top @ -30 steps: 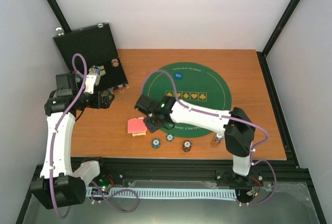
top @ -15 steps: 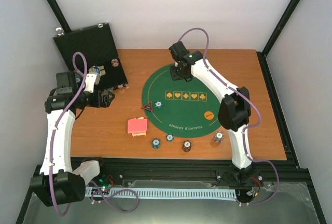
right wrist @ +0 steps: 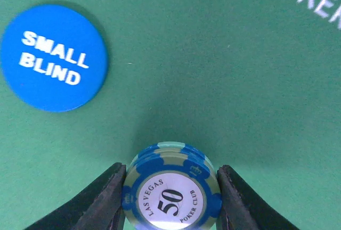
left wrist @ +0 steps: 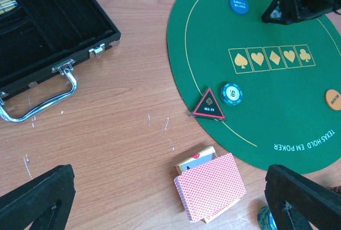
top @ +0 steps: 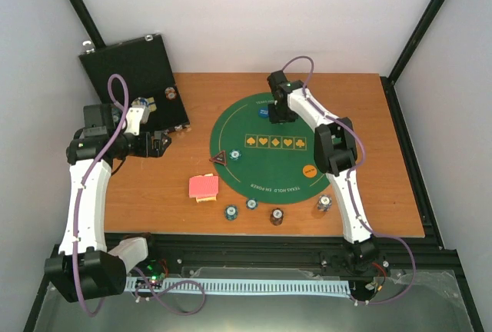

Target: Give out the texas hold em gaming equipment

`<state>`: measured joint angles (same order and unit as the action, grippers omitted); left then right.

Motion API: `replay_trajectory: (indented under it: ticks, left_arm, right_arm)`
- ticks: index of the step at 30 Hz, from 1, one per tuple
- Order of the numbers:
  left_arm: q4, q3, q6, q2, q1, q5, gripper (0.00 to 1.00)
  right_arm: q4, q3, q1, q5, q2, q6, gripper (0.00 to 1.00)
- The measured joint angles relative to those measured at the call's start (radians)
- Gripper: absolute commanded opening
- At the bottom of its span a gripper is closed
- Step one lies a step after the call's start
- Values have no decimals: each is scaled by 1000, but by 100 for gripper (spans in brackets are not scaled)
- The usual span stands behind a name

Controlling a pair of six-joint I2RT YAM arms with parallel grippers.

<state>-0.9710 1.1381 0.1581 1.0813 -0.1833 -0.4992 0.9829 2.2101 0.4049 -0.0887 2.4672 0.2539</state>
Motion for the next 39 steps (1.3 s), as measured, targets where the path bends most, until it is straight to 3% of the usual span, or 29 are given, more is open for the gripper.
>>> replay_trajectory:
  ticks: [10,13,19,28,30,35,39]
  left_arm:
    - [0,1,0,10,0,-18,100]
    - [1,1,0,10,0,-17,100]
    - [2,-4,0,10,0,-16,100]
    - [1,-5,0,8,0,-17,100]
    - [0,-6,0,5,0,-17,100]
    - [-8,-6,0,-6,0,-14,100]
    - [-24,-6,0,-30,0,-14,100]
  right_arm:
    - [-42,46,-13,31,67,-2,29]
    - [-41,54,-13,32,72,-2,36]
    - [-44,54,-14,37,74,-5,66]
    - [6,51,-14,15,35,-11,70]
    - [12,23,-13,9,-14,-10,71]
    - [-18,-222,38,-42,-286,2,71]
    - [-89,-483,211,-92,-534,46,72]
